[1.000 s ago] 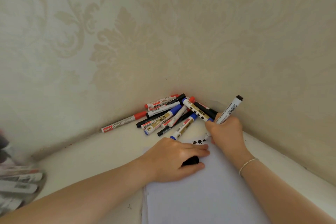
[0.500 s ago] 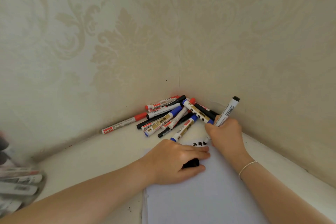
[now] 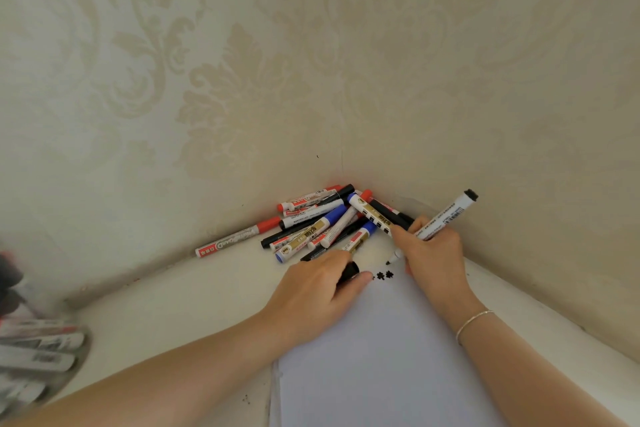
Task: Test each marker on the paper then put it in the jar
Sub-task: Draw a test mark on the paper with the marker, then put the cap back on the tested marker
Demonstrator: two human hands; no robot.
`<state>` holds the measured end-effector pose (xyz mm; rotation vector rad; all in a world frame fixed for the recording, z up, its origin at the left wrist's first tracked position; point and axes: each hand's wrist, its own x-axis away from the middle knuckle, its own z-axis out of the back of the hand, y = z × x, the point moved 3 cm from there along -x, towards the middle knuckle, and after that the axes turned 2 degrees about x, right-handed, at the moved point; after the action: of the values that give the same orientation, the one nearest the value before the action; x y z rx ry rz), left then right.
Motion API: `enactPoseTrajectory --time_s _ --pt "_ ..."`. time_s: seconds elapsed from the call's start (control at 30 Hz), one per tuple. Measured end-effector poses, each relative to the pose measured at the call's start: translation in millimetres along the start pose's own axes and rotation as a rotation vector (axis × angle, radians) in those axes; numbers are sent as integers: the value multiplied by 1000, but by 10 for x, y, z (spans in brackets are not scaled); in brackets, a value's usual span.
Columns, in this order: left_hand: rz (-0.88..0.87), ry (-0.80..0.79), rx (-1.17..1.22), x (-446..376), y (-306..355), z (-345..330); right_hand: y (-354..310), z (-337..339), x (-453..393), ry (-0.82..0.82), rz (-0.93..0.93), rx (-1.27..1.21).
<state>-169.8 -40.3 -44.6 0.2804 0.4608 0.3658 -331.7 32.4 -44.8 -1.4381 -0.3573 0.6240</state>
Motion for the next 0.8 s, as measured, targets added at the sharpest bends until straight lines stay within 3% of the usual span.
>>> enactPoseTrajectory --time_s 0.13,0.3,0.63,0.8 --pt "114 -92 76 -30 -8 -23 -80 -19 51 -123 37 -194" --pt "126 -115 61 -42 -17 -34 -85 -23 75 -258 -134 -638" --pt "85 -144 18 -41 -39 -67 -133 -145 161 -335 -104 -492" --pt "32 -82 -7 -25 -32 -69 -161 -113 142 -351 -85 -374"
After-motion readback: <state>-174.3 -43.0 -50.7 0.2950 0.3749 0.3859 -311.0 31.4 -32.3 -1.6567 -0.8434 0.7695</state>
